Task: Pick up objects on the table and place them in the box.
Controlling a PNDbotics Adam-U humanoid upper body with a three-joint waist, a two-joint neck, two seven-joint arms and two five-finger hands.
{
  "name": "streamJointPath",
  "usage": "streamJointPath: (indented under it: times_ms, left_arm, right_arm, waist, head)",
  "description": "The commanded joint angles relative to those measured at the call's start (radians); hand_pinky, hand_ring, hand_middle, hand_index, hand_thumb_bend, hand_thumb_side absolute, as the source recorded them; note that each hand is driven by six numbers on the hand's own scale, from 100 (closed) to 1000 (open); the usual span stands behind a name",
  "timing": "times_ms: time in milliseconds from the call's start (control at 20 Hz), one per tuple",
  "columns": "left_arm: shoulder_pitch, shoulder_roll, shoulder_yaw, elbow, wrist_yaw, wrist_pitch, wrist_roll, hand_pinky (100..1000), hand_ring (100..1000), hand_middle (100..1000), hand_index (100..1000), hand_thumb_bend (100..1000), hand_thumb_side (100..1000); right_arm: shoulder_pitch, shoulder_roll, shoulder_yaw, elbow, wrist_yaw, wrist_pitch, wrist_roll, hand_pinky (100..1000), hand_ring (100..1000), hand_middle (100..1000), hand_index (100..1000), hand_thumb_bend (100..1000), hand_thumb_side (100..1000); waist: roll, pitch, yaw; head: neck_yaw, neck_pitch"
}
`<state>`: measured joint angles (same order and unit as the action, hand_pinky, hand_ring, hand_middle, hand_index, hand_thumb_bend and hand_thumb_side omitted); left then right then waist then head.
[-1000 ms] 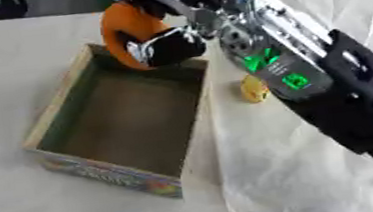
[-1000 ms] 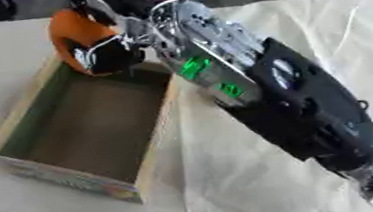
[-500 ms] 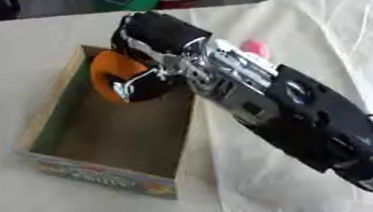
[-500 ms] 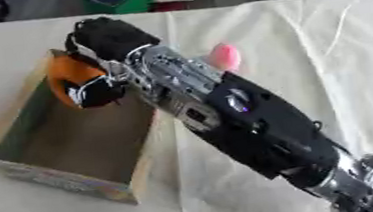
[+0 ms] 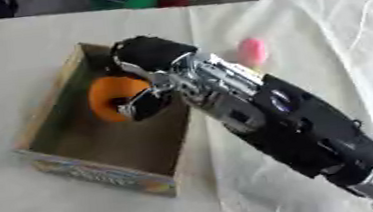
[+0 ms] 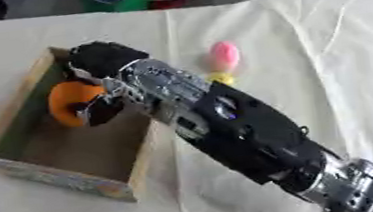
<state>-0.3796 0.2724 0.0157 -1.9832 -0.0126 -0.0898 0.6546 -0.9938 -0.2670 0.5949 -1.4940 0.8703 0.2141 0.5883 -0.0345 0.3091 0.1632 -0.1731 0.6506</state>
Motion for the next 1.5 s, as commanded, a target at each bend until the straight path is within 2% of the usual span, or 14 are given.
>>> streamJointPath:
  times_ms: [50, 150, 200, 600, 900, 1100, 1300, 1500]
  left_arm:
    - [-0.012, 0.008, 0.002, -0.017, 0.002, 0.002, -0.001, 478, 623, 608, 748, 100, 991]
    - [-0.012, 0.008, 0.002, -0.017, 0.002, 0.002, -0.001, 478, 623, 608, 748, 100, 991]
    - [-0.012, 0.008, 0.002, -0.017, 0.002, 0.002, 0.000, 478, 623, 608, 748, 100, 991]
    - [-0.010, 0.006, 0.003, -0.017, 0.003, 0.004, 0.001, 478, 623, 607, 749, 100, 992]
    - [-0.009, 0.004, 0.004, -0.017, 0.002, 0.005, 0.002, 478, 623, 607, 749, 100, 992]
    - [-0.007, 0.005, 0.006, -0.017, 0.001, 0.004, 0.005, 478, 622, 607, 748, 100, 992]
    - [-0.004, 0.006, 0.009, -0.017, -0.002, 0.005, 0.010, 477, 622, 606, 748, 100, 993]
    - [-0.002, 0.007, 0.011, -0.017, -0.005, 0.005, 0.012, 477, 622, 606, 748, 100, 992]
  right_arm:
    - [-0.025, -0.004, -0.016, -0.033, 0.036, -0.018, 0.068, 710, 785, 806, 865, 100, 362]
    - [-0.028, -0.005, -0.020, -0.045, 0.049, -0.027, 0.104, 727, 802, 820, 879, 100, 475]
    - [-0.029, -0.005, -0.022, -0.052, 0.050, -0.032, 0.119, 744, 825, 840, 902, 100, 582]
    - [-0.032, -0.012, -0.045, -0.104, 0.046, -0.045, 0.174, 769, 867, 879, 952, 100, 719]
    - [-0.030, -0.020, -0.078, -0.143, 0.032, -0.030, 0.163, 767, 848, 861, 947, 100, 687]
    - [-0.027, -0.051, -0.126, -0.217, 0.008, -0.006, 0.133, 768, 834, 851, 947, 100, 658]
    - [-0.015, -0.123, -0.193, -0.306, -0.027, 0.028, 0.111, 773, 828, 846, 941, 100, 651]
    - [0.010, -0.209, -0.262, -0.350, -0.067, 0.065, 0.089, 776, 822, 842, 941, 100, 652]
  waist:
    - [0.004, -0.025, 0.000]
    - [0.005, -0.025, -0.001]
    - [0.005, -0.025, -0.001]
    - [0.007, -0.026, -0.004]
    - [0.010, -0.027, -0.007]
    - [0.012, -0.027, -0.013]
    - [0.013, -0.026, -0.021]
    - [0.015, -0.024, -0.026]
  head:
    - [0.004, 0.003]
    - [0.005, 0.003]
    - [0.005, 0.002]
    - [0.007, -0.003]
    - [0.009, -0.007]
    - [0.015, -0.010]
    - [0.024, -0.012]
    - [0.031, -0.014]
